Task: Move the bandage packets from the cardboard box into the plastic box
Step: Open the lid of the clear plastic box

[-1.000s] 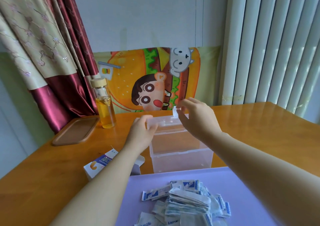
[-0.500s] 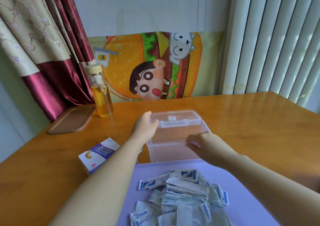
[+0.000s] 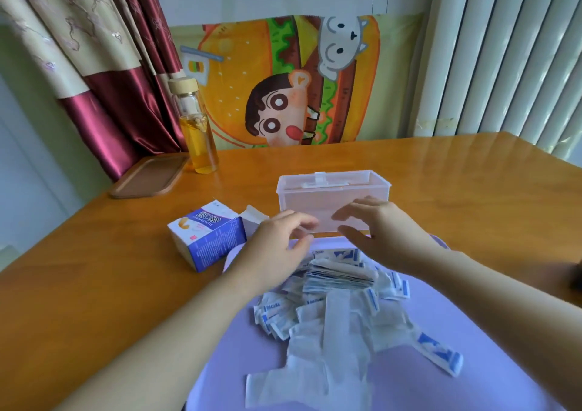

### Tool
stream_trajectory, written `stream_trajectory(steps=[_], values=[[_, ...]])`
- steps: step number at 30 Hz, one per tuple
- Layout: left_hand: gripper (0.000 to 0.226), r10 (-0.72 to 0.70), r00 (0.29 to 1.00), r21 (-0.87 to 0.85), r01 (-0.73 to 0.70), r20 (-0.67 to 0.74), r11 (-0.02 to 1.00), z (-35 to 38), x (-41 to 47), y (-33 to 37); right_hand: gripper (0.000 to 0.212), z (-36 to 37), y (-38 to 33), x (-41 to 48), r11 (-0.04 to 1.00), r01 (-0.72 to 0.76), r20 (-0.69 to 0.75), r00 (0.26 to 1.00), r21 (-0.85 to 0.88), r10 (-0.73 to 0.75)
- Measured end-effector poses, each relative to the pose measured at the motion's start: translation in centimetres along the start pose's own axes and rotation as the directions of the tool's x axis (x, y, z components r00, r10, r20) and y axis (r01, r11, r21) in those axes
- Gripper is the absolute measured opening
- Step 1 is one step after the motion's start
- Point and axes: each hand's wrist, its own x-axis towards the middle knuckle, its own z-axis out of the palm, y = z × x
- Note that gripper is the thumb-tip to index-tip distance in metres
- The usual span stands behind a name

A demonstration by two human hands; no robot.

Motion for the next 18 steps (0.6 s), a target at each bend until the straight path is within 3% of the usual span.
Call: stream_trajectory(steps=[2, 6, 10, 16, 18], values=[[0.022, 0.018, 0.998, 0.075, -0.023, 0.066, 0.997, 0.6, -1.8, 0.2, 0.025, 0.0, -1.4, -1.4, 1.0, -0.008, 0.119, 0.993, 0.0, 0.008], [0.026, 0.012, 0.978, 0.054, -0.024, 0.207, 0.998, 1.7, -3.5, 0.2, 0.04, 0.4, -2.2, -2.9, 0.982, -0.19, 0.339, 0.925, 0.017, 0.173], [0.028, -0.03, 0.968, 0.104, 0.004, 0.251, 0.995, 2.0, -4.7, 0.0, 0.041, 0.3, -2.0, -3.4, 0.948, -0.307, 0.378, 0.89, 0.079, 0.256], [0.025, -0.039, 0.97, 0.134, 0.007, 0.241, 0.991, 1.6, -5.4, 0.1, 0.019, -0.8, -2.0, -3.2, 0.942, -0.331, 0.336, 0.895, 0.06, 0.294], [0.025, -0.048, 0.966, 0.155, 0.009, 0.253, 0.988, 1.5, -5.5, 0.1, 0.021, -1.1, -1.9, -3.2, 0.949, -0.315, 0.343, 0.892, 0.008, 0.293]])
